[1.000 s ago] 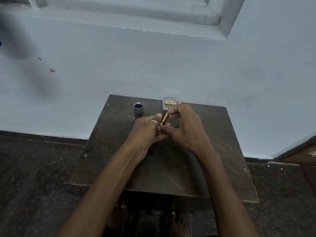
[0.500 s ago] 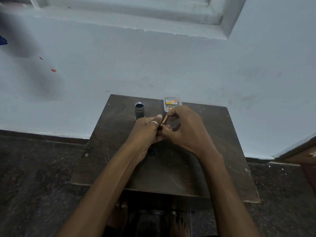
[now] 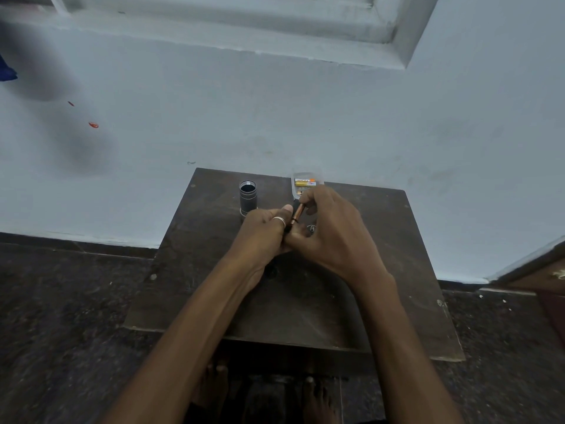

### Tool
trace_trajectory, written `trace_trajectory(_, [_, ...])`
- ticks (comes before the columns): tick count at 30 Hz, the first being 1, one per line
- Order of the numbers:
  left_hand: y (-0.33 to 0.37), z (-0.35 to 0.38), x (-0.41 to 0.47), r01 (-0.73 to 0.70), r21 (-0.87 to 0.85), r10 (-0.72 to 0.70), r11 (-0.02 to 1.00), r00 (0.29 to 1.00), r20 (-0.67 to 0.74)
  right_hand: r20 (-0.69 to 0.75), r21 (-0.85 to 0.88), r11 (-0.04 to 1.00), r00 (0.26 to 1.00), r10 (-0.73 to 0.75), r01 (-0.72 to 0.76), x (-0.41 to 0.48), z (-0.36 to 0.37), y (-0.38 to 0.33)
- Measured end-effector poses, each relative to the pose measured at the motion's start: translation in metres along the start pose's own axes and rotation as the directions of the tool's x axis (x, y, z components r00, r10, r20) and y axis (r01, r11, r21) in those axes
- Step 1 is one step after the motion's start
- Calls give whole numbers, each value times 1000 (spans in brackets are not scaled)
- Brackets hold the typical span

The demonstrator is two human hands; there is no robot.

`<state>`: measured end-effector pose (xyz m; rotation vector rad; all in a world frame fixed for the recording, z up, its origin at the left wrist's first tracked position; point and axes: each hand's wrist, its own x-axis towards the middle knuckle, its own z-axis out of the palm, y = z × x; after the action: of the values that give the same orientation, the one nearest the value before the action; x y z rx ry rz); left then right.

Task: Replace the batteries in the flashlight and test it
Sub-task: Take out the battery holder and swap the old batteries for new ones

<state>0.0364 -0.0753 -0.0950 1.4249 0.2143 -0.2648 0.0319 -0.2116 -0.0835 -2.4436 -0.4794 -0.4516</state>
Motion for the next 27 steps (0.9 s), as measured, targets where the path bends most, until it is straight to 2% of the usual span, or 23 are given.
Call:
trace_trajectory(8, [3,-1,-2,37,-52,-36,998,999,5,-28,98,994,999,40,-37,0,1,3])
trace_trajectory(14, [5,0,-4,41,-148,-43,988,999,-12,109,97,995,994,-25,15,3,-3,8])
trace_trajectory(17, [8,1,-4,72,-219,-71,973,997,14,44,167,985,998,-37,29,3,-4,9])
trace_trajectory(19, [9,1,-4,93,-245,-91,965,996,20,-15,296,953,997,74,-67,5,-6,10])
trace_trajectory(22, [11,2,-5,112,-262,-108,959,994,29,-60,517,823,949,309,-236,8,-10,12])
trace_trajectory(25, [12,3,-7,129,-287,-121,949,992,44,21,770,529,843,537,-356,10,-15,17])
trace_trajectory(27, [14,3,-8,138,-290,-130,947,990,46,80,796,428,775,627,-428,8,-18,25])
